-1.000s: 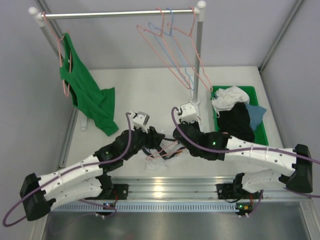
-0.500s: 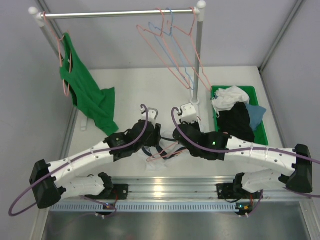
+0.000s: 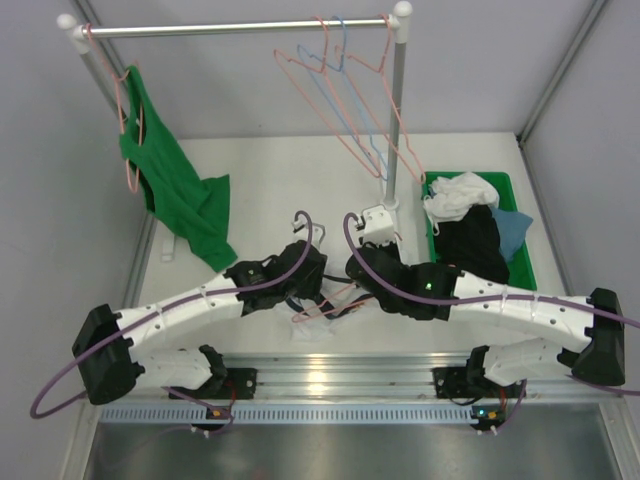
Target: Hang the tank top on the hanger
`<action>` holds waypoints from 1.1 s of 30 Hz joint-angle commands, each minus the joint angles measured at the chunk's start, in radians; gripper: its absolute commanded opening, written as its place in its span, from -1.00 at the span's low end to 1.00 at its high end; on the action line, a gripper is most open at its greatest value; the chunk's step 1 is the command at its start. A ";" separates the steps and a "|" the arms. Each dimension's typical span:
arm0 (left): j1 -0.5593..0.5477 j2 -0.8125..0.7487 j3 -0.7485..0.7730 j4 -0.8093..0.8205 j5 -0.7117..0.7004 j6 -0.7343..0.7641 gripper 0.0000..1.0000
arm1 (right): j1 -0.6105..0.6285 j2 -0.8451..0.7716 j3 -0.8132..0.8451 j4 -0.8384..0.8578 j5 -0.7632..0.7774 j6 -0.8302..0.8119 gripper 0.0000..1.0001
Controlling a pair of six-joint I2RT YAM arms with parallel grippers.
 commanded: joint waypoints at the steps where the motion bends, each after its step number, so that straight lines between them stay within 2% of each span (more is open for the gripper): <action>1: -0.001 0.002 0.014 0.017 0.003 -0.015 -0.01 | 0.019 0.003 0.056 -0.007 0.029 0.011 -1.00; 5: -0.001 0.019 0.009 0.026 -0.011 -0.012 -0.04 | 0.020 0.009 0.063 -0.018 0.032 0.016 -1.00; 11: -0.001 0.030 0.003 0.025 -0.025 -0.018 -0.23 | 0.020 0.007 0.067 -0.034 0.043 0.023 -1.00; 16: -0.001 0.018 0.003 0.017 -0.036 -0.021 -0.62 | 0.020 0.012 0.075 -0.046 0.049 0.032 -1.00; 23: -0.001 -0.037 -0.015 -0.012 -0.049 -0.021 -1.00 | 0.017 0.041 0.113 -0.110 0.101 0.083 -1.00; 33: 0.000 -0.148 -0.078 -0.050 -0.045 -0.036 -1.00 | -0.013 0.081 0.159 -0.204 0.130 0.164 -1.00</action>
